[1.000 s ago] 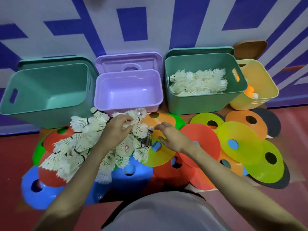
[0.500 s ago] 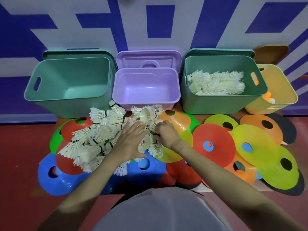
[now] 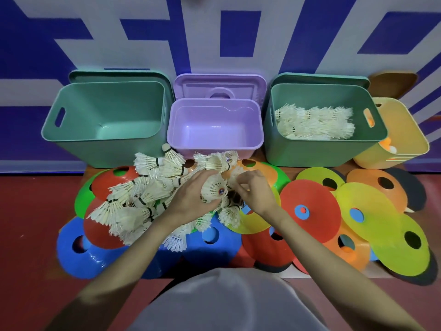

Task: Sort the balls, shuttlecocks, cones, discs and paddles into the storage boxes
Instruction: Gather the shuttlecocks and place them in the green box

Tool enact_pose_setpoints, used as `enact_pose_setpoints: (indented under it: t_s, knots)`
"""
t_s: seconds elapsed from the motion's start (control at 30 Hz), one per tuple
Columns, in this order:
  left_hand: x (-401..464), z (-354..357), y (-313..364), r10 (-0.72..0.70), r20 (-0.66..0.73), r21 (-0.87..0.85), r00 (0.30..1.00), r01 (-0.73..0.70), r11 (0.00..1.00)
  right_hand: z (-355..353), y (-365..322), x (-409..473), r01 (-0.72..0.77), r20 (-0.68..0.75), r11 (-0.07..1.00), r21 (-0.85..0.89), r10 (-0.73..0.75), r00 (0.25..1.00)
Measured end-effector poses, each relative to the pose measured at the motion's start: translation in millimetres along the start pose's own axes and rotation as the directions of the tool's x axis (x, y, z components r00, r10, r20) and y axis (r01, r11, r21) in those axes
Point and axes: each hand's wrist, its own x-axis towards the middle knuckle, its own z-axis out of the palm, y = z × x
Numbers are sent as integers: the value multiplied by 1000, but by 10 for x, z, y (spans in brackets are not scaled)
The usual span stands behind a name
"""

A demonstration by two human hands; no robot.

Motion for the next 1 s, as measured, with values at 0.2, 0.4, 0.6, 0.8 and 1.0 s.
enact_pose_setpoints:
  t_s: [0.2, 0.4, 0.6, 0.8, 1.0]
  knots:
    - [-13, 6, 54, -54, 14, -22, 998, 54, 998, -524, -215, -217, 91, -383, 984, 153, -26, 923]
    - [53, 35, 120, -60, -15, 110, 998, 61, 992, -725, -410, -292, 253, -327, 953, 166, -189, 926]
    - [75, 9, 196, -46, -99, 45, 994, 51, 998, -502, -400, -261, 314, -24, 947, 65, -313, 949]
    - [22, -133, 85, -106, -170, -22, 980, 104, 994, -449, -562, -195, 250, -239, 944, 213, -198, 951]
    - [-91, -312, 42, -202, -235, -175, 951, 163, 971, -284, -404, 193, 29, -46, 997, 75, -26, 999]
